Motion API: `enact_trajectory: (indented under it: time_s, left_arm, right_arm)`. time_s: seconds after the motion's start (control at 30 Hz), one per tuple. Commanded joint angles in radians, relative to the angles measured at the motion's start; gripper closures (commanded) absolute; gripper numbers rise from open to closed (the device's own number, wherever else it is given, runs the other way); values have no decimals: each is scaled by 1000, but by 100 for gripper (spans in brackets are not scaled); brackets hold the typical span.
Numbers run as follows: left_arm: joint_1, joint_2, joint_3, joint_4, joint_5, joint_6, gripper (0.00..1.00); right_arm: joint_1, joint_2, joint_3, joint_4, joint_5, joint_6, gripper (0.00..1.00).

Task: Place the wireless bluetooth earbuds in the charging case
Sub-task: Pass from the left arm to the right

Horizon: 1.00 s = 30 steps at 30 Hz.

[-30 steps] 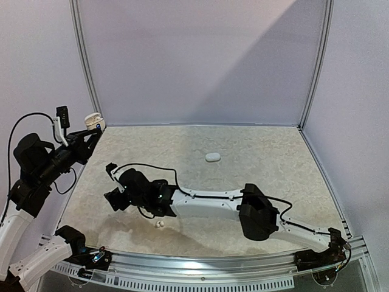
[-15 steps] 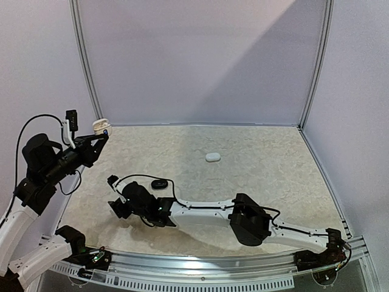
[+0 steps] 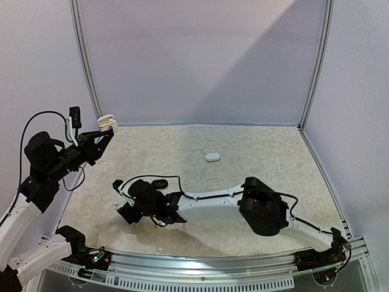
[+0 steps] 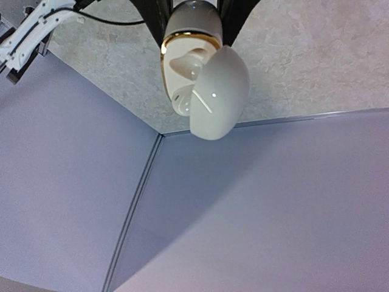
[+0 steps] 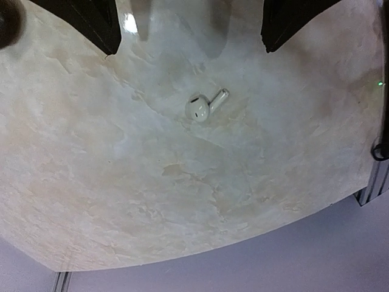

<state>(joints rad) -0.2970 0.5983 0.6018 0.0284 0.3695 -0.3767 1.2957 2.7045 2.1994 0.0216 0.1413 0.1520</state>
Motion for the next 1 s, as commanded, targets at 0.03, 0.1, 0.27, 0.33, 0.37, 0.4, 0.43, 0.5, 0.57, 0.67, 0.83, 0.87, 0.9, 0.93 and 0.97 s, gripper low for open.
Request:
enact_trajectory:
  time_s: [0.03, 0.1, 0.27, 0.33, 0.37, 0.4, 0.43, 0.5, 0.57, 0.67, 0.83, 0.87, 0.9, 0.93, 0.97]
  left_arm:
    - [11, 39, 69, 84, 142, -31, 100]
    - [11, 40, 66, 87, 158, -47, 100]
    - [11, 44, 71, 77, 158, -59, 100]
    - [11, 48, 75, 76, 167, -58, 100]
    - [11, 52, 76, 72, 169, -57, 100]
    - [11, 52, 75, 64, 171, -53, 100]
    - [11, 51, 70, 55, 173, -50, 100]
    - [10, 52, 59, 51, 182, -50, 100]
    - [10, 66, 57, 73, 212, -79, 100]
    - [-4, 110, 88, 141, 298, -121, 100]
    - [-65, 138, 118, 207, 325, -161, 100]
    - [-80, 140, 121, 220, 331, -175, 100]
    - [-98, 143, 124, 231, 335, -188, 100]
    - [-118, 145, 128, 237, 339, -196, 100]
    - [-136, 146, 132, 242, 344, -200, 100]
  right_arm:
    - [-25, -386, -322, 90, -36, -24, 18]
    - [-26, -475, -400, 70, -5, -28, 18]
    - [-26, -627, -493, -21, 28, -15, 18]
    - [-25, -667, -530, -22, 36, 5, 18]
    - [-25, -695, -557, -22, 40, 13, 18]
    - [-23, -711, -569, -22, 43, 24, 18]
    - [-21, -736, -597, -22, 46, 34, 18]
    - [-17, -793, -646, -18, 44, 39, 18]
    - [-13, -859, -710, 17, 25, 39, 19]
    - [-14, -1010, -834, 142, -1, 62, 24]
    - [6, -1147, -862, 199, 12, 108, 30]
    - [12, -1148, -850, 211, 0, 104, 30]
    - [15, -1148, -844, 228, -22, 101, 30]
    - [15, -1143, -842, 253, -45, 101, 30]
    - [15, -1141, -841, 277, -53, 103, 31]
